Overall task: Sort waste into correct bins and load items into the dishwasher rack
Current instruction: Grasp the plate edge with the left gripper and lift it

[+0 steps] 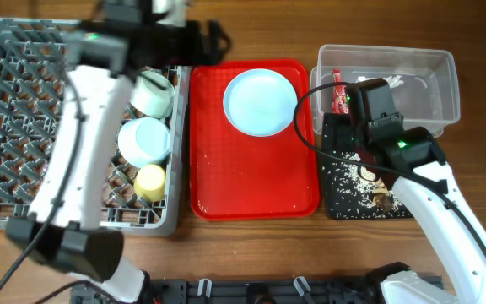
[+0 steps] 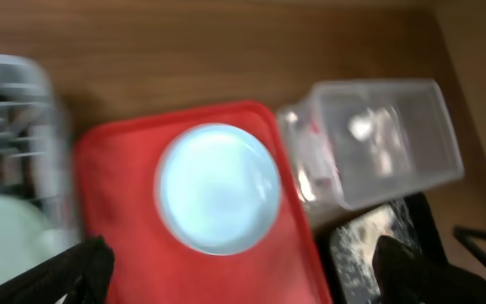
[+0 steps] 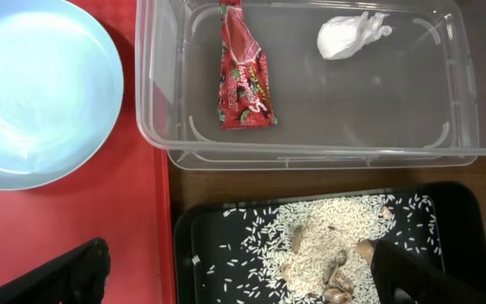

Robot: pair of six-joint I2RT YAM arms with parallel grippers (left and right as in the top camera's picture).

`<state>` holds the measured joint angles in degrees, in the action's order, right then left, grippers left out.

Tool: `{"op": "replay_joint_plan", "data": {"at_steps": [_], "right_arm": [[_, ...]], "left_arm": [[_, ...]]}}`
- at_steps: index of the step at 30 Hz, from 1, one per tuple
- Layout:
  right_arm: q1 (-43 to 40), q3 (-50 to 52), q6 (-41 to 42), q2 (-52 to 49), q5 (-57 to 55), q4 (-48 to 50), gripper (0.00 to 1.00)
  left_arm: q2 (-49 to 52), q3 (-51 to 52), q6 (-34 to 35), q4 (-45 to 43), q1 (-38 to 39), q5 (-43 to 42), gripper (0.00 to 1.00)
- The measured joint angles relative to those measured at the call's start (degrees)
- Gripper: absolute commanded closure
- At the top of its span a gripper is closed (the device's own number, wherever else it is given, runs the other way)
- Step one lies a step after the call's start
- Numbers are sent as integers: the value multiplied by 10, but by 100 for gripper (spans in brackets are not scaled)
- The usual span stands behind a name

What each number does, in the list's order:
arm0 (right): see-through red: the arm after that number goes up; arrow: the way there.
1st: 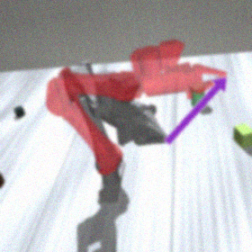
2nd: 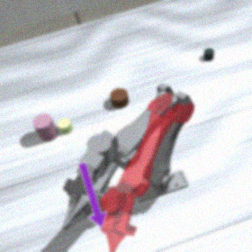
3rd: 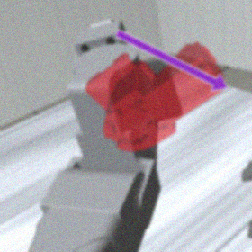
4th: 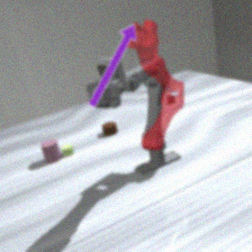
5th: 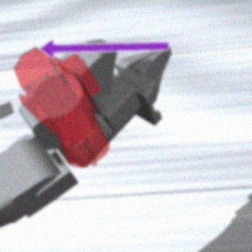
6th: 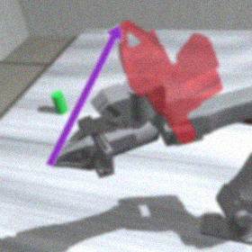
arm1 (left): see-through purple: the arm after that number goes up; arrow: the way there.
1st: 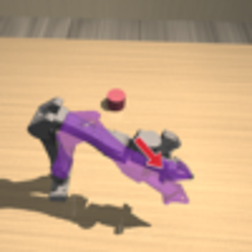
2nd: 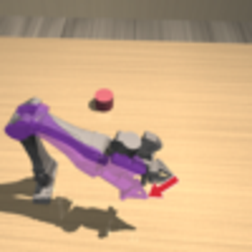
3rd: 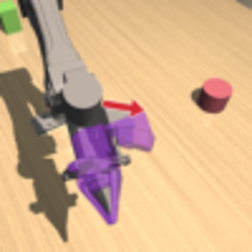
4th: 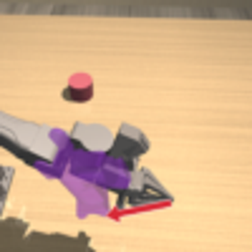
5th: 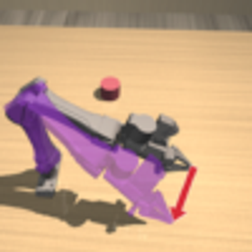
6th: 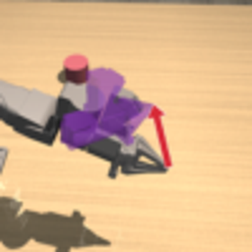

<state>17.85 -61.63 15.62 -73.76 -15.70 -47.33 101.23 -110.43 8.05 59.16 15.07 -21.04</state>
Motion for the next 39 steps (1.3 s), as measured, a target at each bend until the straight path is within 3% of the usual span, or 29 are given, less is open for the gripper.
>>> {"op": "replay_joint_plan", "data": {"at_steps": [1,9,13,19,29,31,35,39], "right_arm": [[0,0,0,0,0,0,0],[0,0,0,0,0,0,0],[0,0,0,0,0,0,0],[0,0,0,0,0,0,0],[0,0,0,0,0,0,0],[0,0,0,0,0,0,0],[0,0,0,0,0,0,0],[0,0,0,0,0,0,0]], "left_arm": [[11,0,0,-5,18,1,9],[142,0,55,-7,111,74,21],[196,0,102,15,123,184,44],[232,0,137,17,119,247,51],[309,0,158,10,110,257,53],[321,0,159,8,101,259,64],[337,0,162,8,98,258,96],[336,-2,167,2,102,255,96]]}}
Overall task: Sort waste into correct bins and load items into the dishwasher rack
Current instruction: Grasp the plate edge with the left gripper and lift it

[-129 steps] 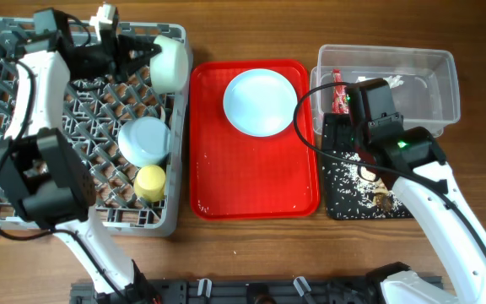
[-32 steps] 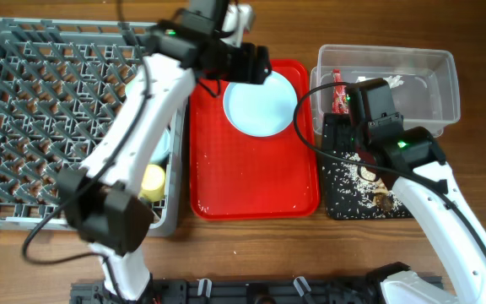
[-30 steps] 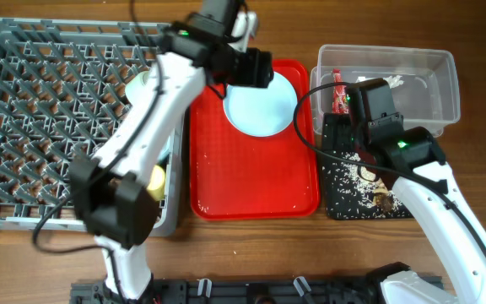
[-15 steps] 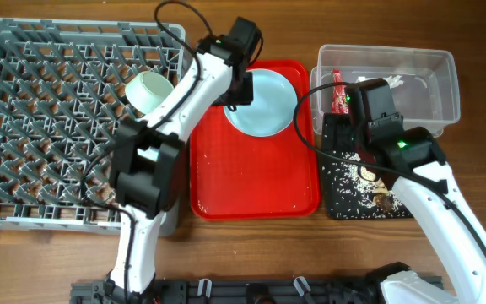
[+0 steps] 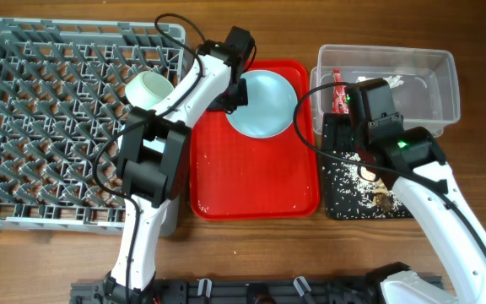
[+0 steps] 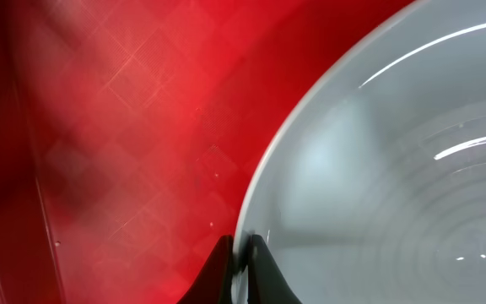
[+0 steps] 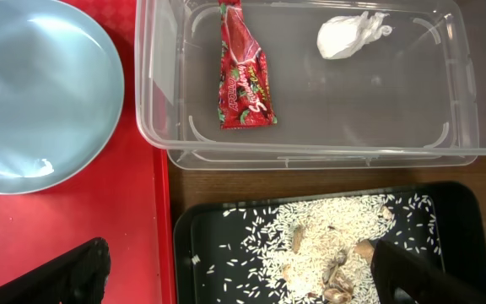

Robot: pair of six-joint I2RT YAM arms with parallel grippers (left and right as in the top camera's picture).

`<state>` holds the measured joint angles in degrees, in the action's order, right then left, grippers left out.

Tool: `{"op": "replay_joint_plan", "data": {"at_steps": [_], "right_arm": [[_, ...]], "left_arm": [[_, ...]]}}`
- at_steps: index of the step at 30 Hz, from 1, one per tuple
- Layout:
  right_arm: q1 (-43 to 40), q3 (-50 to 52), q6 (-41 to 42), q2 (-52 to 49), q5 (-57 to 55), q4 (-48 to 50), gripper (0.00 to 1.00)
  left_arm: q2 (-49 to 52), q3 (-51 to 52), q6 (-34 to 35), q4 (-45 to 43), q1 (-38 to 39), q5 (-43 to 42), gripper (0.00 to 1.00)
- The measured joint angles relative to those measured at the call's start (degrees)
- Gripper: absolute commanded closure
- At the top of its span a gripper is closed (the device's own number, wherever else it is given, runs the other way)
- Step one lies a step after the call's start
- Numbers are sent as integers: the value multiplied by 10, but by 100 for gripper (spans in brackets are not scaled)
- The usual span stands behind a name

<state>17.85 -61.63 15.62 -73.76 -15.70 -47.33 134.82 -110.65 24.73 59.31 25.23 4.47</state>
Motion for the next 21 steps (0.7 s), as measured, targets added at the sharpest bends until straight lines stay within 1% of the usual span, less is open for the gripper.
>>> {"op": "replay_joint_plan", "data": {"at_steps": [3,6,9,11,13,16,18,21], "right_arm": [[0,0,0,0,0,0,0],[0,0,0,0,0,0,0],[0,0,0,0,0,0,0],[0,0,0,0,0,0,0],[0,0,0,0,0,0,0],[0,0,0,0,0,0,0],[0,0,0,0,0,0,0],[0,0,0,0,0,0,0]], "left_arm": [[-2,0,0,2,0,-1,96],[-21,-3,-2,22,-2,-2,96],[-95,-10,-32,62,-14,4,96],[-179,-12,-55,96,-30,33,96],[-306,-27,-73,120,-52,121,96],[-433,-43,-83,132,-82,254,96],[-470,-47,-86,137,-99,331,96],[-479,-47,-90,131,-129,456,96]]}}
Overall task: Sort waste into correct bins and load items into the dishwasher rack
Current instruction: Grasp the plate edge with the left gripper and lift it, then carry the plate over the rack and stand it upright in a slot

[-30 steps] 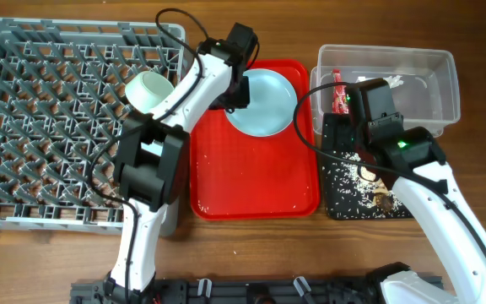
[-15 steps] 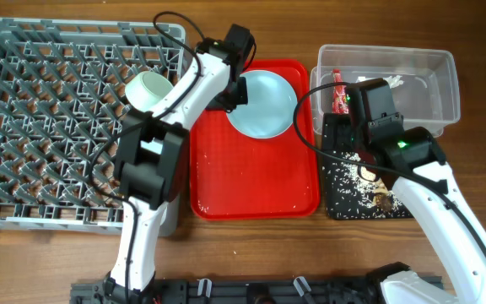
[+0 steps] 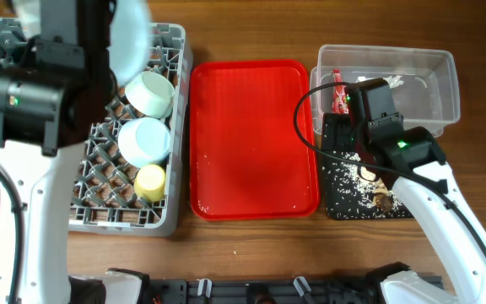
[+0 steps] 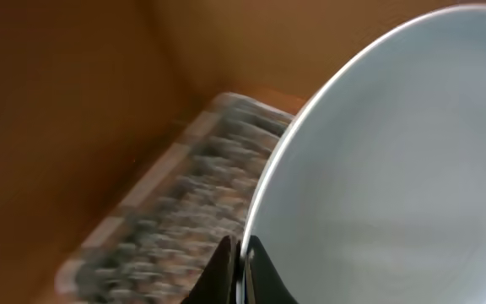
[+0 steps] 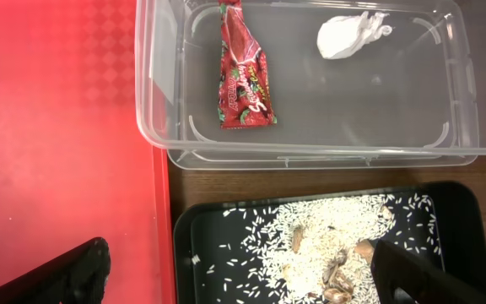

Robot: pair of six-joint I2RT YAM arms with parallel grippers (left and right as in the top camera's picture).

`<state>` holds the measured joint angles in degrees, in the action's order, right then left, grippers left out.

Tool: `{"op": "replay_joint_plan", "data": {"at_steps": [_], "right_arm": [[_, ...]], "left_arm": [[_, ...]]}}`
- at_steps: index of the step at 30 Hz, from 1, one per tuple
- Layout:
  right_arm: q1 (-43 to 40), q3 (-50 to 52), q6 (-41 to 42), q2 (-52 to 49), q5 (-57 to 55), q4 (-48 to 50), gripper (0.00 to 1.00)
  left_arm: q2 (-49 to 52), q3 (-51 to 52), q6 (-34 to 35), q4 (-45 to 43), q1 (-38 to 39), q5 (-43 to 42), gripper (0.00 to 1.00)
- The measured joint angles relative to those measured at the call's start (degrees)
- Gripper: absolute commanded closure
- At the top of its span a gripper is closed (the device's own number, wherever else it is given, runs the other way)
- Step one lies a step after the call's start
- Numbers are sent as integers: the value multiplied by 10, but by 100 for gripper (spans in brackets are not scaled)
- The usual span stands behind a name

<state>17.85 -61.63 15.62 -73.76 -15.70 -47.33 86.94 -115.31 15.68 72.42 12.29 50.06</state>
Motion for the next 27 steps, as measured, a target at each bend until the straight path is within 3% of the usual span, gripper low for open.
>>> {"op": "replay_joint_plan", "data": {"at_steps": [4,8,14,21,27], "right_arm": [[0,0,0,0,0,0,0],[0,0,0,0,0,0,0],[0,0,0,0,0,0,0],[0,0,0,0,0,0,0],[0,0,0,0,0,0,0]], "left_arm": [[40,15,-14,-31,-52,104,96],[79,51,-44,-104,-108,141,96],[119,71,-132,-190,-127,163,96],[163,71,-161,-207,-127,172,96],[220,74,-217,-279,-125,138,96]]}}
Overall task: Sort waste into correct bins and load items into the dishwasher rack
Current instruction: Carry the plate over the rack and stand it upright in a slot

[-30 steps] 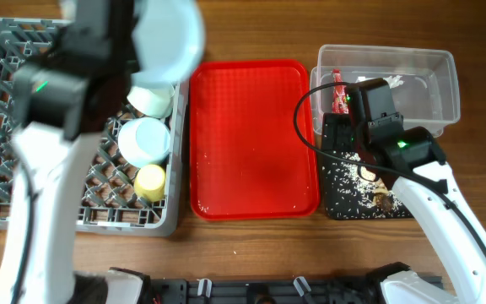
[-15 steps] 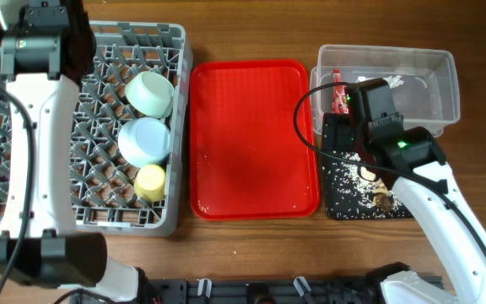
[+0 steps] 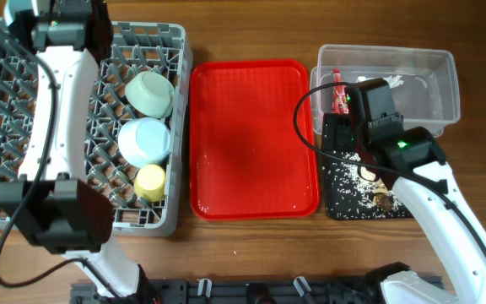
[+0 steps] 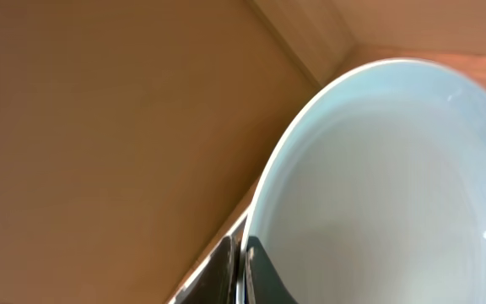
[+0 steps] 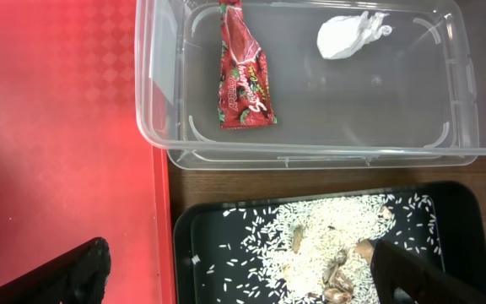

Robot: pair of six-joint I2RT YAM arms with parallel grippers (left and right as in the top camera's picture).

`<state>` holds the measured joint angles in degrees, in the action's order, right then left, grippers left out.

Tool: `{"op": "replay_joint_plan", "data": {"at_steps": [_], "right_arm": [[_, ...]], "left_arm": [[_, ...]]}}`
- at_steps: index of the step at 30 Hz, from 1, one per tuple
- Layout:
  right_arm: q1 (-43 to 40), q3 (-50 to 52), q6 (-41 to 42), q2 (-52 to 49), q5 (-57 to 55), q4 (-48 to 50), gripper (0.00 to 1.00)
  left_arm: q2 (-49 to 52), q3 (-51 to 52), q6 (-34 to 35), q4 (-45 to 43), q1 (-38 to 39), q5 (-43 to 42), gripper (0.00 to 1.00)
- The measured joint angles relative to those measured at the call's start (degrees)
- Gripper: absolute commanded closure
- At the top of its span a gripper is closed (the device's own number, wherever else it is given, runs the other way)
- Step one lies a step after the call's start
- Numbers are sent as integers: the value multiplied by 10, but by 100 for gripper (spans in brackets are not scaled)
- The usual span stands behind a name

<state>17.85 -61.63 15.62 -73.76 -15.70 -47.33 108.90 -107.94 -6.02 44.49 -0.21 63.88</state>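
Note:
A pale blue plate fills the right of the left wrist view, and my left gripper is shut on its rim. Overhead, that gripper is high over the back left of the grey dishwasher rack; the arm hides the plate there. The rack holds a pale green cup, a light blue bowl and a yellow cup. My right gripper hangs open over the edge between the red tray and the black tray of rice, holding nothing.
The red tray lies bare between rack and bins. A clear bin at the back right holds a red wrapper and a white tissue. The black tray of rice and scraps sits in front of it.
My left gripper, still shut on the plate, has moved from above the rack's right side to its back left corner. The rack no longer shows in the left wrist view. The right arm is unchanged.
First the plate lay on the red tray with my left gripper open above it. Then the gripper was shut on the plate's rim on the tray. Later the tray was bare and the plate was held over the rack, now at its back left.

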Motion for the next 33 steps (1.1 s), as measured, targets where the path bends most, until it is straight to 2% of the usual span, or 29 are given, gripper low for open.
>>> {"op": "replay_joint_plan", "data": {"at_steps": [9,14,17,21,27,30,33], "right_arm": [[0,0,0,0,0,0,0],[0,0,0,0,0,0,0],[0,0,0,0,0,0,0],[0,0,0,0,0,1,0],[0,0,0,0,0,0,0],[0,0,0,0,0,0,0],[0,0,0,0,0,0,0]], "left_arm": [[10,4,-224,-156,47,-93,96],[21,7,-384,-322,42,-69,96],[14,7,-461,-336,47,-41,96],[-39,8,-491,-273,85,-27,96],[-158,3,-472,-171,120,-27,96],[-145,1,-456,-156,112,-54,96],[-89,1,-461,-159,98,-96,96]]}}
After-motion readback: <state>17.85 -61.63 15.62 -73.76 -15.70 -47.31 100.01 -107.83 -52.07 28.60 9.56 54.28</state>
